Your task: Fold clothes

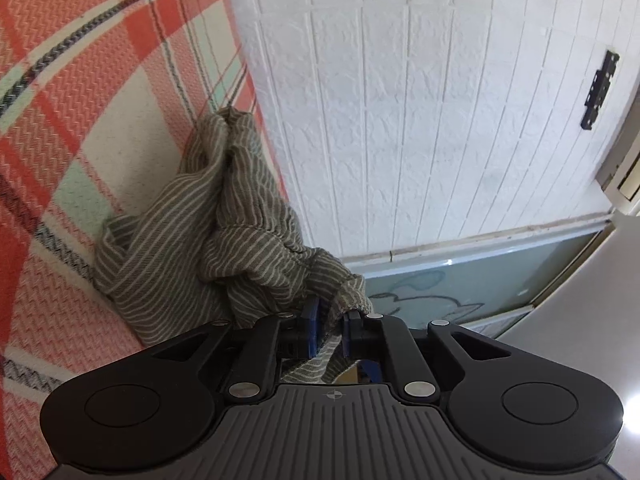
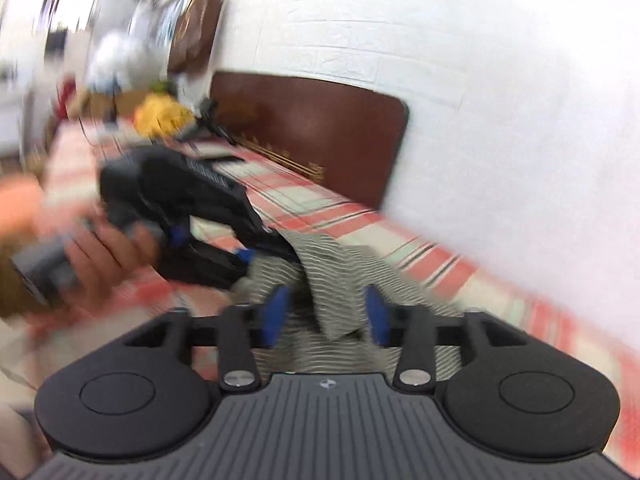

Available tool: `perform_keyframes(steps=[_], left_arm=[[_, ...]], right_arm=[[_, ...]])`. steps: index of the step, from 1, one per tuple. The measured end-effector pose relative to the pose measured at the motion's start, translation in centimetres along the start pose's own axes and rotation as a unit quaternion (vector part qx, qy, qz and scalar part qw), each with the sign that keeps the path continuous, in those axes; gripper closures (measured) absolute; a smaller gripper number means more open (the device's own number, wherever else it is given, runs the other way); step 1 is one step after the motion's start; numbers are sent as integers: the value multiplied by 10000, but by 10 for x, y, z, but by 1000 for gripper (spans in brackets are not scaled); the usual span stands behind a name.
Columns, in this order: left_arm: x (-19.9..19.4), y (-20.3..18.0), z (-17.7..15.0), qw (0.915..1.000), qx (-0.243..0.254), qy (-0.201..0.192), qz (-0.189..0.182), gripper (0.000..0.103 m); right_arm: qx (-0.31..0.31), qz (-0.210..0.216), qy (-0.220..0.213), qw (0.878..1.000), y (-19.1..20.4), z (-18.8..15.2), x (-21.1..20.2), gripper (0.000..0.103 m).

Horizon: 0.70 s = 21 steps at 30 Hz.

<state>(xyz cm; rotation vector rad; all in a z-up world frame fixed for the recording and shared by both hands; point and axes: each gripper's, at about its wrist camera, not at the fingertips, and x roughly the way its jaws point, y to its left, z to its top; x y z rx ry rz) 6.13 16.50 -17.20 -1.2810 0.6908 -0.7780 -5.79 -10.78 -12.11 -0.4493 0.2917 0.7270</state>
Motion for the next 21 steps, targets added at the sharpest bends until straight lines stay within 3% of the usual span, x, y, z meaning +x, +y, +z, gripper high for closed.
perform_keyframes(steps=[2,4,6,8,11,14,21], left_arm=[[2,-2,0,10000,51,83,-1,78],[6,-4,0,9997,126,195,31,77],[7,-4,0,9993,197,320,25,77],[9,-3,2,9988,264,411,19,77],[10,0,6,9979,329,550,3,77],[13,4,10,9966,400,715,-40,77],[17,11,19,9939,580,930,100,77]], right_arm=[[-206,-25,89,9997,3,-2,10,57],[-206,25,170,9996,0,-4,19,74],[158,300,193,9992,-17,-1,25,98],[815,834,142,9931,-46,1,30,99],[1840,1696,98,9681,-89,2,39,99],[2760,2442,285,9292,-127,-3,57,99],[3861,2809,478,8774,-165,-20,89,99]])
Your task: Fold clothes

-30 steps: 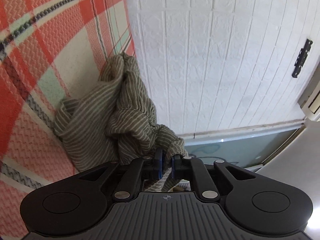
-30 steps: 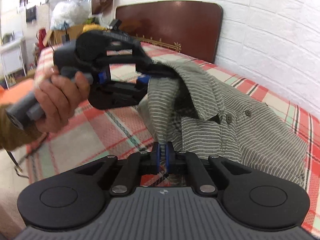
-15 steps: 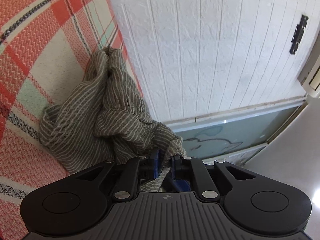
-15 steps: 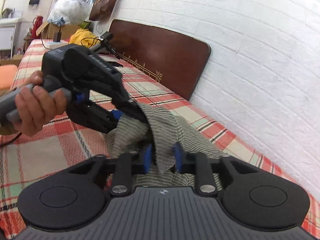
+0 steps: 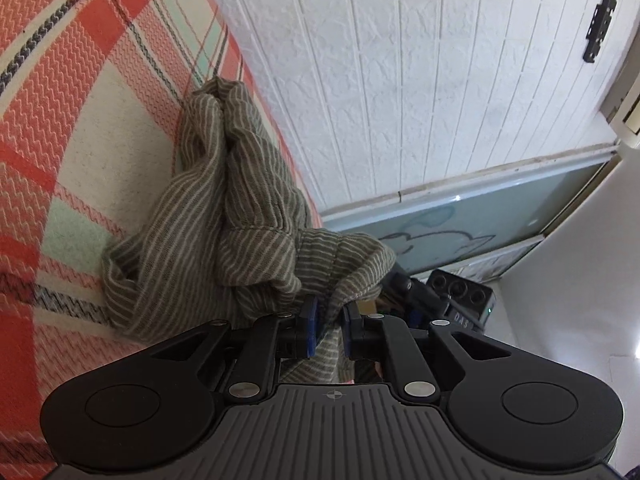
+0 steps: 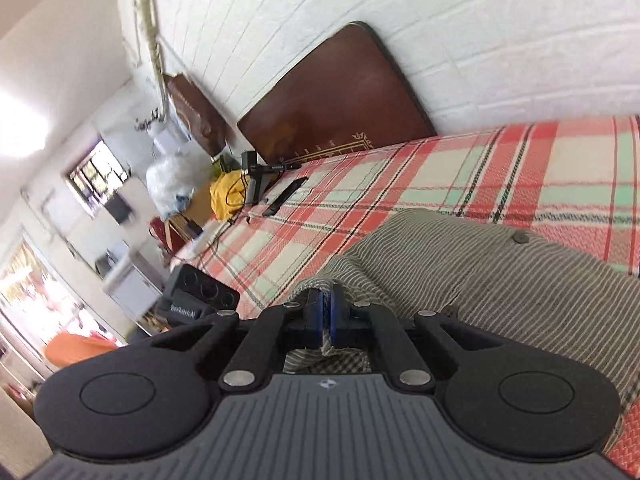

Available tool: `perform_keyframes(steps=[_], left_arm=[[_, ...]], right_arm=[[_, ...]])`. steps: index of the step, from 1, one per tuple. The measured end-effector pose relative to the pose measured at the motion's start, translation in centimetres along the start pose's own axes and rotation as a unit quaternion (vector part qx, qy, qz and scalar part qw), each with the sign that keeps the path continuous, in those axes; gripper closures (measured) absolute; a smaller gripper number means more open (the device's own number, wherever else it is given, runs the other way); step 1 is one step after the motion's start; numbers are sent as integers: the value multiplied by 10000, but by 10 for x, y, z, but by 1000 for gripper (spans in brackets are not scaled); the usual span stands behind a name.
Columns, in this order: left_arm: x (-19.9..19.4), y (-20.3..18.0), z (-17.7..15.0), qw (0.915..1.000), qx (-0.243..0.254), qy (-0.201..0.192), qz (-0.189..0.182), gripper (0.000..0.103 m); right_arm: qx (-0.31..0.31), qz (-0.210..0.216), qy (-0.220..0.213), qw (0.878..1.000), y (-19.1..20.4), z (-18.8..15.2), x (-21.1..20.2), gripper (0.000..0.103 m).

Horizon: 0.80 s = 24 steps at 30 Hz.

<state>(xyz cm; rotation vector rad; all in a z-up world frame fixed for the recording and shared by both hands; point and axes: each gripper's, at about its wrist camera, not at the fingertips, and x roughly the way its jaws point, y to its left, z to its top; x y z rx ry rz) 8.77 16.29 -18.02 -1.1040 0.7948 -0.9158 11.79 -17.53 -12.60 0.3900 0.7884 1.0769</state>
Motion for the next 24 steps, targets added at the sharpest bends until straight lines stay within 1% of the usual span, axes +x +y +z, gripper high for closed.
perform_keyframes(steps=[5,7,9,10,12,14,15,16,17,18,20,21,23,24], left_arm=[[-4,7,5,9999,-47,-32,91,77],[-6,11,7,9998,-113,-68,126,77],[-8,12,9,9996,-119,-128,214,77],[-9,8,8,9993,-54,-154,340,77],[-11,-4,6,9970,185,-226,720,77],[-14,-24,0,9903,586,-376,1203,74],[-15,-37,-4,9844,866,-438,1468,74],[-15,-50,-9,9761,1166,-505,1764,73],[-14,-64,-15,9646,1490,-578,2096,69],[-13,-77,-22,9516,1823,-627,2395,68],[-8,-102,-36,9219,2507,-669,2875,63],[-5,-114,-44,9061,2845,-690,3054,61],[0,-137,-60,8723,3478,-723,3359,56],[3,-147,-67,8596,3710,-702,3444,55]], right_arm=[[486,-12,172,9987,-28,7,2,99],[594,3,312,9977,-34,9,6,99],[612,80,584,9964,-33,12,9,99],[580,70,691,9959,-30,14,10,99],[514,50,905,9946,-24,18,11,99],[428,-36,1044,9936,-16,23,15,99],[383,-86,1106,9931,-12,26,17,99],[337,-159,1162,9925,-8,29,20,99],[292,-251,1195,9921,-5,31,22,99],[248,-348,1216,9917,-1,32,24,99],[166,-551,1223,9908,6,35,29,99],[121,-606,1222,9906,10,36,31,99],[44,-675,1241,9900,16,38,34,99],[16,-707,1260,9895,19,38,36,99]])
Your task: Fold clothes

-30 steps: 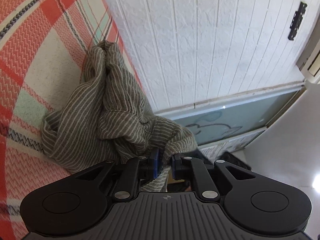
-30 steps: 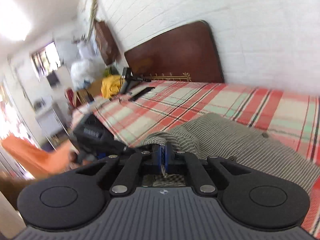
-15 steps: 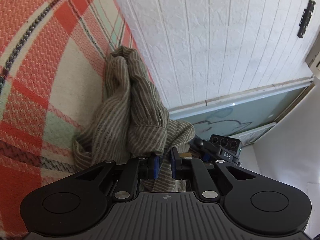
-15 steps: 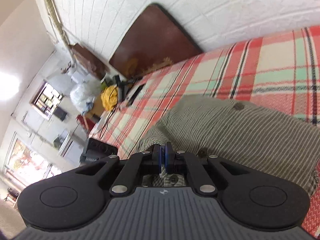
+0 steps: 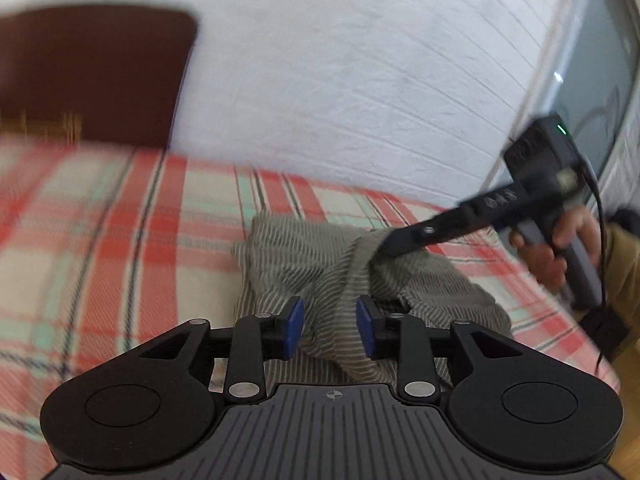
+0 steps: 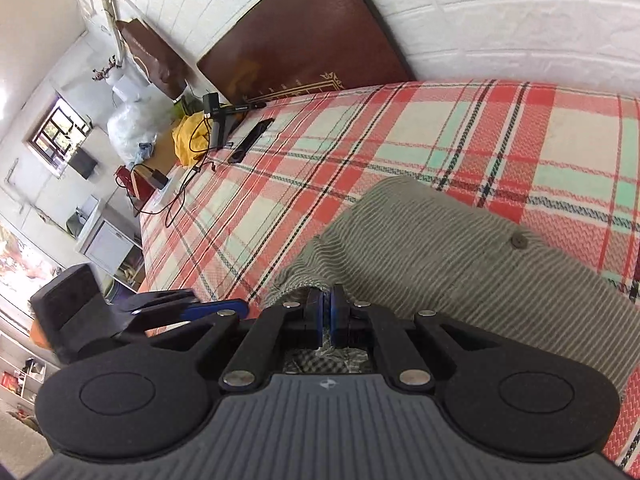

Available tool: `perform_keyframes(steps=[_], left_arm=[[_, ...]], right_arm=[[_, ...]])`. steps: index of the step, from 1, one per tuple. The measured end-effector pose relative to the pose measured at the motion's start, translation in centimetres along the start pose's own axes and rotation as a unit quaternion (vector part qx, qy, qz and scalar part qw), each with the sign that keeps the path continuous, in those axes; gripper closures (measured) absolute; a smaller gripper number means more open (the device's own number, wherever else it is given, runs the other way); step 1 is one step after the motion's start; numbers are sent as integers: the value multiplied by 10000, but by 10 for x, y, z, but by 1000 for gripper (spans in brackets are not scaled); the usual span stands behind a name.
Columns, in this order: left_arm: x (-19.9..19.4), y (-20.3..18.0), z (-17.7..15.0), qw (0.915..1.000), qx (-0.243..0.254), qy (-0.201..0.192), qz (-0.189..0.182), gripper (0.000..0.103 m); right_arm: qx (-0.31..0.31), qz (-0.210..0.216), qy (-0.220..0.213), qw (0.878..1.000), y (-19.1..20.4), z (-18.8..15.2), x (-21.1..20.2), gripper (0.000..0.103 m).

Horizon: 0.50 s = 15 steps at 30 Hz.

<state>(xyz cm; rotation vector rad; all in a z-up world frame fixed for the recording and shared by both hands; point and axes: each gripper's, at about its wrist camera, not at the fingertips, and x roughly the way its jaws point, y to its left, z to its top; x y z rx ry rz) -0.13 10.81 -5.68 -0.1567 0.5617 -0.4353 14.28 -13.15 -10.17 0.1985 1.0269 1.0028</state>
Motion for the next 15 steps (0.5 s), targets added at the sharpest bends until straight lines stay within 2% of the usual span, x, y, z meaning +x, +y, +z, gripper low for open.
perform_keyframes(steps=[5,11,12,13,14,15], left_arm=[[4,-44,0,9940,1039,108,333,52],[38,-39,-10,9914,1052,387,671,54],[44,-38,-12,9903,1083,443,753,61],[50,-37,-14,9890,1111,520,831,82],[55,-33,-15,9885,1083,616,854,90],[58,-30,-16,9892,1000,663,838,90]], right_arm=[[-62,-133,105,9998,9,5,5,99],[-31,-218,216,9995,10,7,2,97],[-22,-227,239,9995,9,7,2,96],[-17,-258,241,9994,9,7,1,96],[-64,-349,220,9991,10,7,1,94],[-139,-466,193,9986,11,6,0,91]])
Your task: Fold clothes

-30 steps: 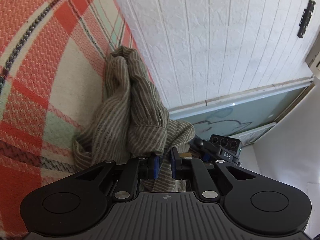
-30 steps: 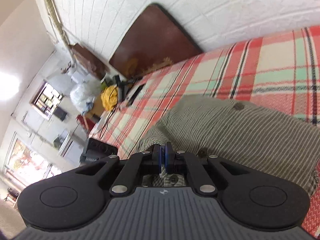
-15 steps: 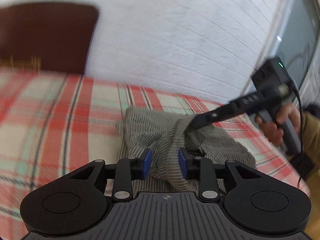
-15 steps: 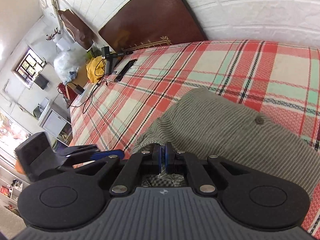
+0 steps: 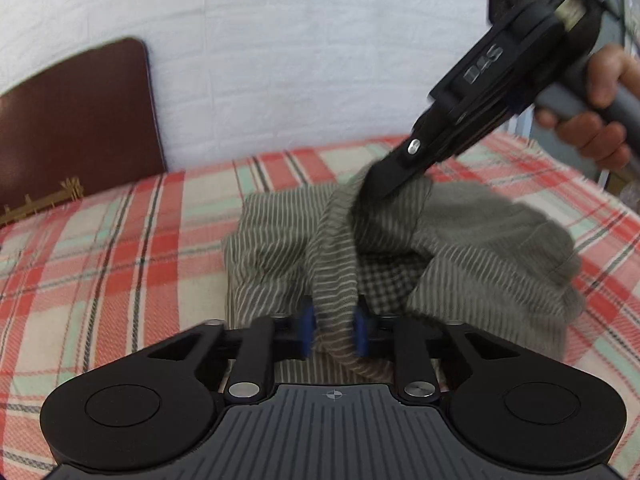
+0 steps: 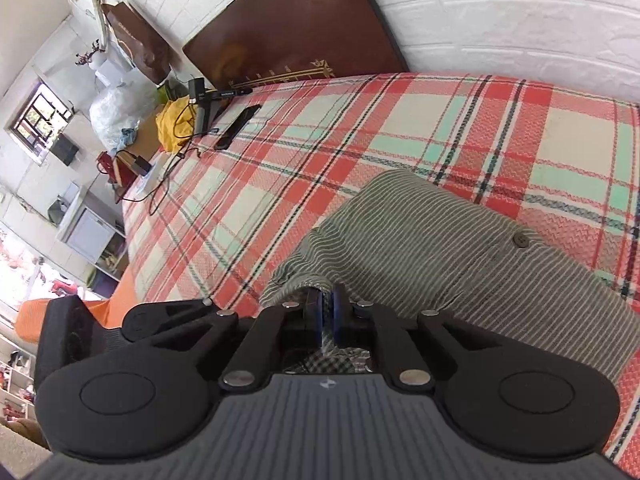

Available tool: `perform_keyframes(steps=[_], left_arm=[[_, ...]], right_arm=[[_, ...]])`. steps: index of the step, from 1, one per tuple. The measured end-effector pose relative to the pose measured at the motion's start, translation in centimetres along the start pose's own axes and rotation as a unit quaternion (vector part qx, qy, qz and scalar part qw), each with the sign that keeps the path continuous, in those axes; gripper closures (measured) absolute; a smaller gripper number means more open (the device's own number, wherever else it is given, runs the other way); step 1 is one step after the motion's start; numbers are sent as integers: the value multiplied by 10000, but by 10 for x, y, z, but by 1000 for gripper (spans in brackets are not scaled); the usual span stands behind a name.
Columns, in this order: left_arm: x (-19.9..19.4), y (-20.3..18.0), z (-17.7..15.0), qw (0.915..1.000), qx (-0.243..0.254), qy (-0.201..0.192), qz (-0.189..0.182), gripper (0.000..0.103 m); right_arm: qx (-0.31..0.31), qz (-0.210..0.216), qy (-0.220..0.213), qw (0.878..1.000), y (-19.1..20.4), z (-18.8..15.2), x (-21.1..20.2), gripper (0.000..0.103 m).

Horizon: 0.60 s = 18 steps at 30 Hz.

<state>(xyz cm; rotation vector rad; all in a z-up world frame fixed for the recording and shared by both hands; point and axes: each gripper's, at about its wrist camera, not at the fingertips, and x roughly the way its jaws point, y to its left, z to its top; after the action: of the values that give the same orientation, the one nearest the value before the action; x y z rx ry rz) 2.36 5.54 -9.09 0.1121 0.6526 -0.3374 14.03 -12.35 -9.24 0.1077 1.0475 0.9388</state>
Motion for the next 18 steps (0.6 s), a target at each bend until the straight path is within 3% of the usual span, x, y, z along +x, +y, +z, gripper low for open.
perform_keyframes(steps=[6,11,16,17,18], left_arm=[[-10,12,-1,9996,-243,-133,-54,91],[-14,13,-2,9995,-234,-181,-60,91],[-15,13,-6,9995,-185,-224,-100,91],[-16,14,-7,9995,-185,-239,-110,90],[-16,15,-8,9994,-188,-254,-117,90]], right_arm=[[-1317,-764,-369,9876,36,-26,-9,70],[-2314,-1184,-766,9626,60,-39,-9,70],[-2829,-1034,-636,9514,73,-31,1,70],[-2803,-948,-556,9536,73,-27,4,75],[-2677,-772,-420,9595,69,-22,7,94]])
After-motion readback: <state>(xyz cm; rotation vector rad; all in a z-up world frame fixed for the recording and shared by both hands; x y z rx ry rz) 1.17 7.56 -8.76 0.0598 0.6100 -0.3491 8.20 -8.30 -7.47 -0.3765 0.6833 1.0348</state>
